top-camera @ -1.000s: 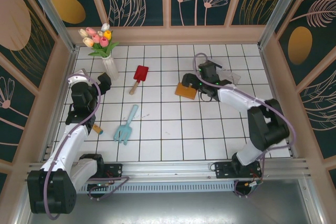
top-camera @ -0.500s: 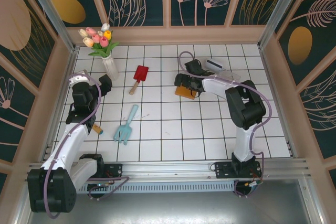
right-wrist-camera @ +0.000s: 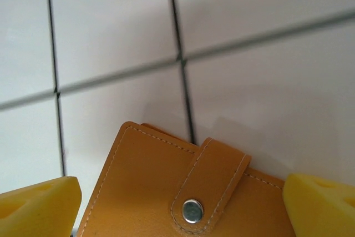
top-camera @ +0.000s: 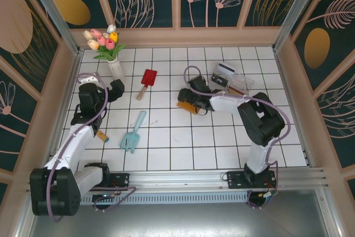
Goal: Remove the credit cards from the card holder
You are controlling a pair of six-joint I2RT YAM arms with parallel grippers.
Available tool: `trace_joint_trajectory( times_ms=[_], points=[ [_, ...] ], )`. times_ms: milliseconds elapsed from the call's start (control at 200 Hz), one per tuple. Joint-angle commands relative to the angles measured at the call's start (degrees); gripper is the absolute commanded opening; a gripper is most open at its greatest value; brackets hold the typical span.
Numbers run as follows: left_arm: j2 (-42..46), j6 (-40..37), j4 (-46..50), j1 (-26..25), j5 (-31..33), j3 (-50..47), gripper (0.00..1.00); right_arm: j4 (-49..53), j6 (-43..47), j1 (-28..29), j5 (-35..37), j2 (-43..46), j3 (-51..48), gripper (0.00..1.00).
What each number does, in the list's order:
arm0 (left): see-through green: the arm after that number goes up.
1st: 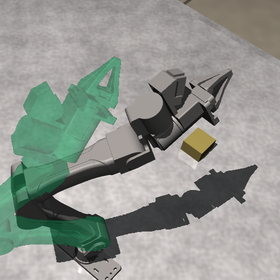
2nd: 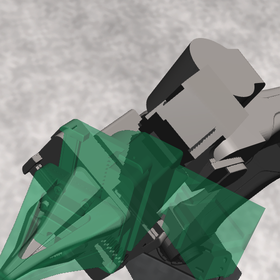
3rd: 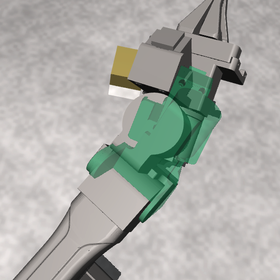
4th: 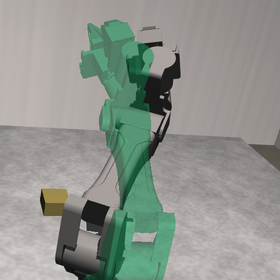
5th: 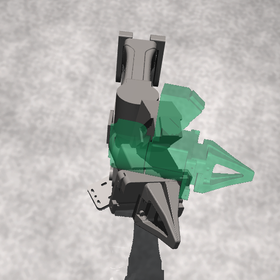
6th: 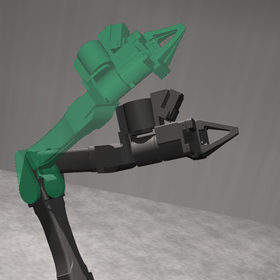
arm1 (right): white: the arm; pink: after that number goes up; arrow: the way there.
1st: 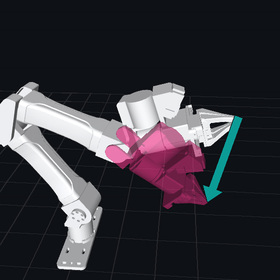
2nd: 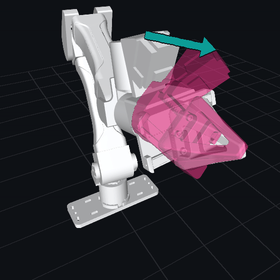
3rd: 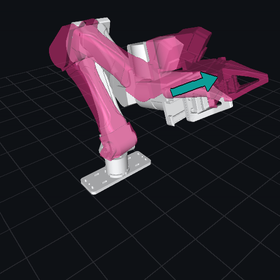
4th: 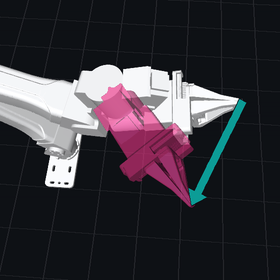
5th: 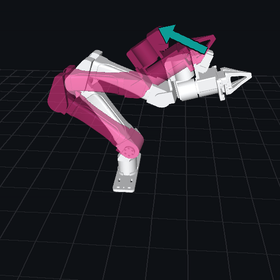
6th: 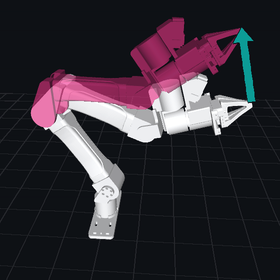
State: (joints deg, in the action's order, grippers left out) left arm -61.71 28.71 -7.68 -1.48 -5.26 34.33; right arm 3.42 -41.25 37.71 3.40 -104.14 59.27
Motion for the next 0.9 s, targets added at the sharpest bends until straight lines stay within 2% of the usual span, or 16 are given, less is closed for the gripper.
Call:
trace_joint_trajectory(
  times_ms=[0, 160, 310, 410, 550, 656, 896],
  points=[
    [-2.4, 3.9, 1.7, 0.2, -6.6, 1.1, 0.99, 5.4, -8.1, 5.2, -2.8, 2.6, -4.3, 0.95],
    [-6.1, 8.6, -0.5, -1.2, -11.5, 0.3, 0.99, 4.1, -7.4, 6.6, -4.2, 7.2, -6.0, 0.95],
    [-9.2, 11.9, -0.8, -6.7, -9.9, 1.6, 0.98, 4.3, -1.5, 6.1, -5.1, 9.4, -6.2, 0.94],
    [-12.4, 15.3, -2.7, -11.7, -11.2, 2.4, 0.98, 5.9, 4.6, 6.1, -7.1, 8.5, -4.7, 0.89],
    [-15.8, 19.7, -3.8, -18.4, -11.8, 2.5, 0.94, 9.7, 9.8, 5.1, -6.1, 6.4, -2.2, 0.69],
    [-17.9, 22.8, -6.0, -23.5, -11.1, 2.4, 0.93, 10.0, 12.4, 3.9, -7.1, 5.7, -1.8, 0.6],
    [-22.9, 30.0, -10.4, -30.3, -9.6, 2.7, 0.84, 12.4, 15.9, 2.6, -3.9, 4.8, -1.5, 0.59]
  ],
)
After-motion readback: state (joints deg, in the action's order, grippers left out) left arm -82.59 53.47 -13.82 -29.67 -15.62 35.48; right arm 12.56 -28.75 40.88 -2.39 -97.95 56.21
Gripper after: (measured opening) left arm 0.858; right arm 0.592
